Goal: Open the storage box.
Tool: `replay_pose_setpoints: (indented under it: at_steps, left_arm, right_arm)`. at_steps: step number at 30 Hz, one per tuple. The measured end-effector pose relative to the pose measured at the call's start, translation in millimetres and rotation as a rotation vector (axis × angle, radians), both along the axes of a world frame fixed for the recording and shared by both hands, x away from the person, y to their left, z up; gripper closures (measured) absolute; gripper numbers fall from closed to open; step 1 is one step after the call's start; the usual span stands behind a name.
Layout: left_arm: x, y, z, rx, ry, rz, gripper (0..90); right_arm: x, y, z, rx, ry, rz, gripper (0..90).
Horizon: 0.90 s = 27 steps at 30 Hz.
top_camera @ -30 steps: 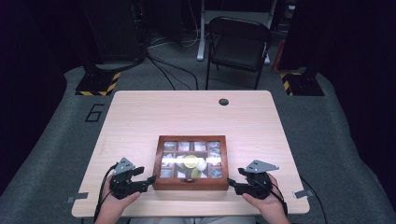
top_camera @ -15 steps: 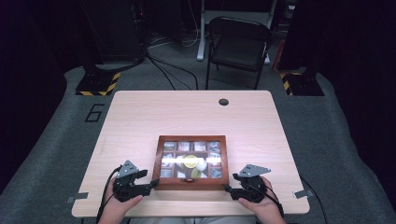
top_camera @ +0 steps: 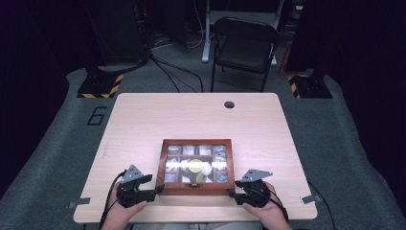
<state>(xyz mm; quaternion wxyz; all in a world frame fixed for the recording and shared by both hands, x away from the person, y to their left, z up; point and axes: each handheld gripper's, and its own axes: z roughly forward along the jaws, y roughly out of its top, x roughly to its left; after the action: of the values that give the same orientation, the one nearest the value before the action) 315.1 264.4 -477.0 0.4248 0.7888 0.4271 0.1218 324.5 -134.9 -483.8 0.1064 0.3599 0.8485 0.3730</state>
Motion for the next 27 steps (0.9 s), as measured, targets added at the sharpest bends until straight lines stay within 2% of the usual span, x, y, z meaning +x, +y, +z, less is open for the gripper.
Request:
replay_pose_setpoints:
  at_steps: [2, 5, 8, 9, 12, 17, 18, 24, 27]
  left_arm:
    - [-0.9, -0.4, -0.1, -0.006, -0.005, 0.006, 33.6]
    - [-3.3, 0.2, 1.2, -0.019, 0.0, -0.002, 33.6]
    - [-6.8, 2.6, 5.1, -0.025, -0.02, -0.01, 33.6]
    - [-7.5, 2.4, 5.4, -0.039, -0.019, -0.004, 33.6]
    - [-8.6, 2.6, 5.9, -0.043, -0.019, -0.006, 33.6]
    - [-10.9, -0.6, 5.4, -0.024, -0.019, -0.022, 33.9]
    - [-10.4, -0.8, 5.1, -0.01, -0.02, -0.03, 33.9]
    - [-4.3, -8.4, 0.7, -0.009, -0.008, -0.027, 34.1]
    - [-0.9, -11.5, 0.6, 0.008, -0.01, -0.035, 34.2]
  right_arm:
    - [-0.6, 0.3, 1.0, -0.004, -0.013, 0.003, 52.2]
    - [-2.2, 0.4, 4.3, 0.019, -0.029, 0.007, 54.9]
    - [-1.7, 0.0, 5.9, 0.017, -0.04, 0.014, 54.1]
    - [-1.7, 0.2, 6.3, 0.022, -0.042, 0.013, 53.9]
    - [-1.9, -0.1, 7.9, 0.033, -0.04, 0.009, 53.5]
    - [-1.1, -1.6, 12.5, 0.067, -0.06, 0.004, 52.6]
    - [-1.1, -1.6, 12.5, 0.067, -0.06, 0.004, 52.6]
    - [-0.7, -2.6, 17.2, 0.097, -0.074, -0.01, 52.4]
    - [-0.4, -3.2, 18.7, 0.105, -0.075, -0.012, 52.4]
